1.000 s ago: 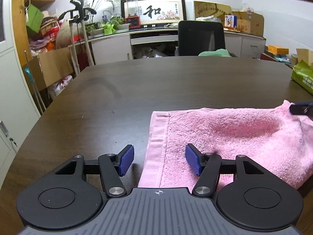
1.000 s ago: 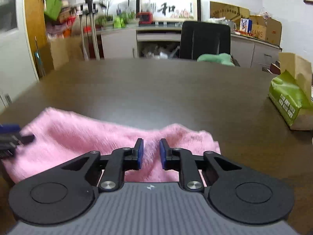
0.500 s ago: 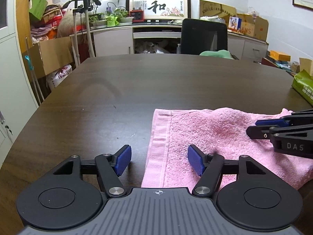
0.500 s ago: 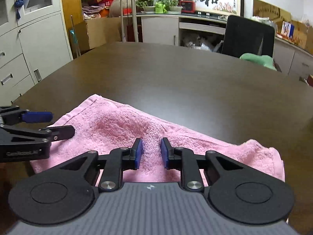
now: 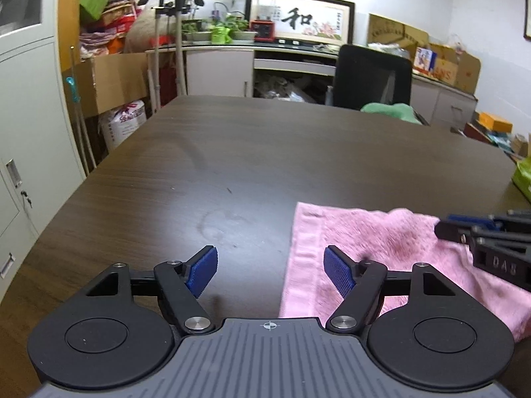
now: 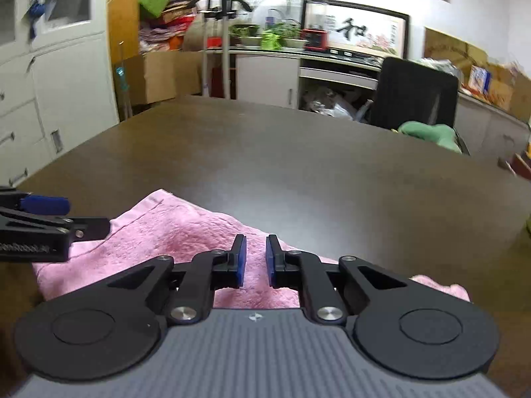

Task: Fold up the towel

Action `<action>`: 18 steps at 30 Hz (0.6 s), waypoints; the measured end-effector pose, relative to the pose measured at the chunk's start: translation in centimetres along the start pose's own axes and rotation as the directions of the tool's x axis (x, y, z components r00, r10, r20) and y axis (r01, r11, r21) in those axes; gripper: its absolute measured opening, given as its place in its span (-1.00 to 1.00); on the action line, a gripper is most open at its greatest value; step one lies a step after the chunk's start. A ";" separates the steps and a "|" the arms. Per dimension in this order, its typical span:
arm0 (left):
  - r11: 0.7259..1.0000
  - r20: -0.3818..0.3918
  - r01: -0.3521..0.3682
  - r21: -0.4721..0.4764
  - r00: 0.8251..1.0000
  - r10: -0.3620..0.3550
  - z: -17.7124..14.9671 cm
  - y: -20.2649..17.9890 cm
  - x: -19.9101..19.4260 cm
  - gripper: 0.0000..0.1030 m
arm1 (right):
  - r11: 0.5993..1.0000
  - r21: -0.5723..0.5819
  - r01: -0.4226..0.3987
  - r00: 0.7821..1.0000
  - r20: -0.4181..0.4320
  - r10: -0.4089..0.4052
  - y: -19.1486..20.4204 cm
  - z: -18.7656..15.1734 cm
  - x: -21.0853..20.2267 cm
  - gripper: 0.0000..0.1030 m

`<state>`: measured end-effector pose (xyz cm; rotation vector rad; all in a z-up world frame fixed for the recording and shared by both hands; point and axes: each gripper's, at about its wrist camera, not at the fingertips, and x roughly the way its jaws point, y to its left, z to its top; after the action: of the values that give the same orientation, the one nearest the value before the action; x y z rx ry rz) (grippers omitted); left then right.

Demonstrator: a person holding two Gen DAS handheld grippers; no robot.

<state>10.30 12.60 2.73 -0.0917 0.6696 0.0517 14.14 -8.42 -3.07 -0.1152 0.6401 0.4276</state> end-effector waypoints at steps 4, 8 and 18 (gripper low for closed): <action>0.999 0.035 -0.012 -0.052 0.999 0.014 0.9 1.5 -0.7 0.51 | 0.994 0.054 -0.096 0.995 0.009 0.096 0.3 0.9 -0.1 -0.64; 0.995 0.073 -0.065 -0.081 0.995 0.070 1.5 2.6 -1.2 0.54 | 0.992 0.023 -0.127 0.992 -0.017 0.127 2.2 2.0 1.1 -0.41; 0.991 0.069 -0.094 -0.097 0.993 0.101 2.1 3.0 -1.7 0.62 | 0.995 -0.037 -0.094 0.996 -0.009 0.094 5.2 2.5 3.1 -0.53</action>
<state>10.05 15.73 5.19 -0.1467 0.5979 0.1796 15.62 -2.05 -2.78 -0.1219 0.6465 0.5304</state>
